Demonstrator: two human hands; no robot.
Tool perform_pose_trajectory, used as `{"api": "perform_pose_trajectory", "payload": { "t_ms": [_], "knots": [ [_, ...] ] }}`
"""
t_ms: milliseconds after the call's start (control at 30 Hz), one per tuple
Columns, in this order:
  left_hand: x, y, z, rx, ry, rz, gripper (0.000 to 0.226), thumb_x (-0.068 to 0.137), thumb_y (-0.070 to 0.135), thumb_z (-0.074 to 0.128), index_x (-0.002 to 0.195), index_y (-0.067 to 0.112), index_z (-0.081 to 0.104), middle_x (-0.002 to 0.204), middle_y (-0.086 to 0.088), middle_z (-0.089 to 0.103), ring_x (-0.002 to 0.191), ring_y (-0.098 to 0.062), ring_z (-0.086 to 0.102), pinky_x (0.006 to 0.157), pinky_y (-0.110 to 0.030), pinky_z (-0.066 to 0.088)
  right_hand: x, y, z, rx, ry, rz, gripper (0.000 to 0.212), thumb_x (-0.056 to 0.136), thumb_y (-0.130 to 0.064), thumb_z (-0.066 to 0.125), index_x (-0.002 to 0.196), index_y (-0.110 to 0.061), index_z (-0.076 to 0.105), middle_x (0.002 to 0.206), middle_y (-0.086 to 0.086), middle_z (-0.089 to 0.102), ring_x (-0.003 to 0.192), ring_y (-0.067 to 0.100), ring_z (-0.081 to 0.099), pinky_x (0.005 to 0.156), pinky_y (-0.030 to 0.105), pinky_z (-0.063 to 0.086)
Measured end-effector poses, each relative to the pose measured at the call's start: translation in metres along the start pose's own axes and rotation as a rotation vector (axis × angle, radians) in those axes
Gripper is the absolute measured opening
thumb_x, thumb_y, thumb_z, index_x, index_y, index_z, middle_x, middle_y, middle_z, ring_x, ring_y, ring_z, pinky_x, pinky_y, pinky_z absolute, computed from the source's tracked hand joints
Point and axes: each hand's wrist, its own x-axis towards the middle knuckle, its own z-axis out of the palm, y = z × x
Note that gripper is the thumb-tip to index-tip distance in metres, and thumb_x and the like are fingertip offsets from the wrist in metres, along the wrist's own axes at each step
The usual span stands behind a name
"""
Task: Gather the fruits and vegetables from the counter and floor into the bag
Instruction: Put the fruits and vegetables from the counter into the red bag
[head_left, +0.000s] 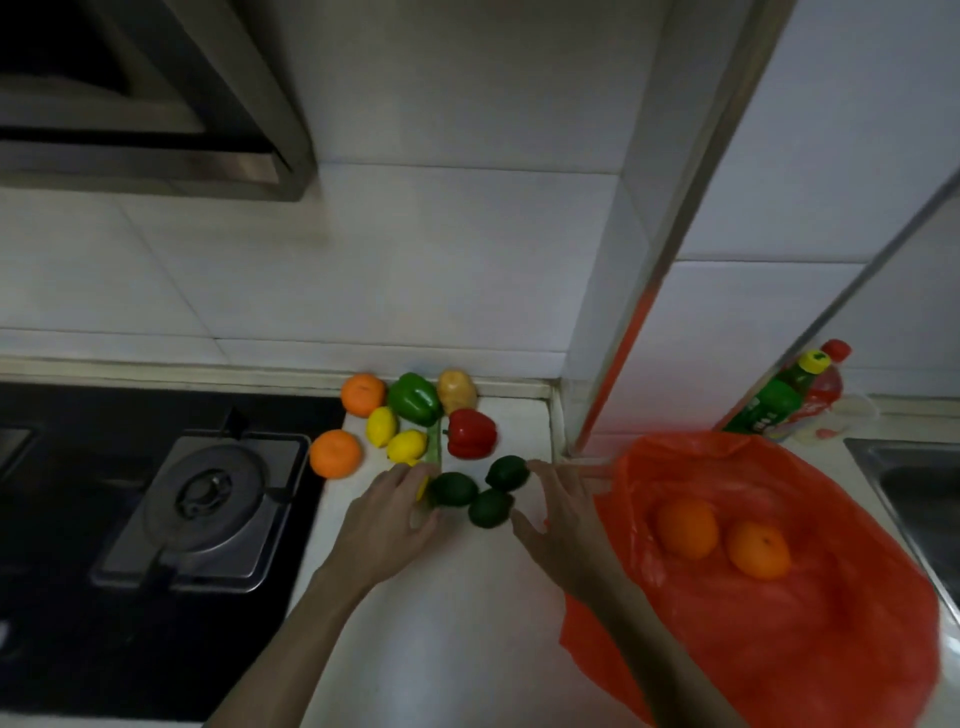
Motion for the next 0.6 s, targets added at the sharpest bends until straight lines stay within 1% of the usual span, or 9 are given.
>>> {"api": "perform_pose_trajectory", "payload": {
  "t_ms": [133,200,300,333,467,600],
  "knots": [
    [0.021,-0.017,0.009,0.004,-0.078,0.008,0.049,0.078,0.041,0.052,0.123,0.020,0.051,0.112,-0.004,0.056,0.100,-0.026,0.055,0.060,-0.034,0.043,0.016,-0.001,0.024,0.012,-0.076,0.093,0.051,0.088,-0.035,0.061,0.133,-0.024,0.039,0.130,0.004,0.042,0.118,0.019,0.042,0.099,0.026,0.035],
    [0.034,-0.025,0.013,0.017,-0.115,0.027,0.047,0.079,0.039,0.052,0.122,0.019,0.051,0.111,-0.006,0.054,0.100,-0.027,0.054,0.060,-0.034,0.042,0.023,0.000,0.034,-0.002,-0.130,0.126,0.050,0.089,-0.034,0.060,0.133,-0.025,0.039,0.131,0.006,0.042,0.118,0.021,0.042,0.098,0.028,0.036],
    [0.054,-0.036,0.020,0.042,-0.159,0.071,0.046,0.084,0.036,0.058,0.127,0.022,0.049,0.113,-0.005,0.054,0.103,-0.026,0.053,0.061,-0.031,0.037,0.032,0.007,0.045,-0.059,-0.249,0.175,0.048,0.091,-0.034,0.057,0.135,-0.027,0.041,0.134,0.009,0.040,0.121,0.026,0.042,0.100,0.034,0.038],
    [0.060,-0.038,0.023,0.035,-0.174,0.083,0.046,0.084,0.035,0.058,0.128,0.023,0.049,0.114,-0.004,0.054,0.104,-0.024,0.053,0.062,-0.030,0.036,0.035,0.011,0.049,-0.065,-0.275,0.196,0.047,0.091,-0.033,0.057,0.135,-0.027,0.042,0.134,0.009,0.040,0.118,0.026,0.043,0.099,0.033,0.039],
    [0.077,-0.042,0.038,0.006,-0.223,0.162,0.045,0.084,0.031,0.059,0.128,0.024,0.051,0.113,-0.003,0.054,0.105,-0.020,0.051,0.063,-0.029,0.035,0.042,0.019,0.062,-0.055,-0.327,0.267,0.047,0.091,-0.034,0.057,0.134,-0.029,0.040,0.133,0.011,0.040,0.112,0.026,0.048,0.093,0.032,0.043],
    [0.087,-0.040,0.053,-0.027,-0.264,0.226,0.043,0.082,0.026,0.061,0.124,0.019,0.054,0.108,-0.007,0.054,0.098,-0.022,0.051,0.070,-0.032,0.041,0.048,0.021,0.073,-0.014,-0.338,0.328,0.052,0.090,-0.030,0.060,0.136,-0.023,0.039,0.133,0.013,0.041,0.108,0.026,0.052,0.087,0.028,0.043]
  ]
}}
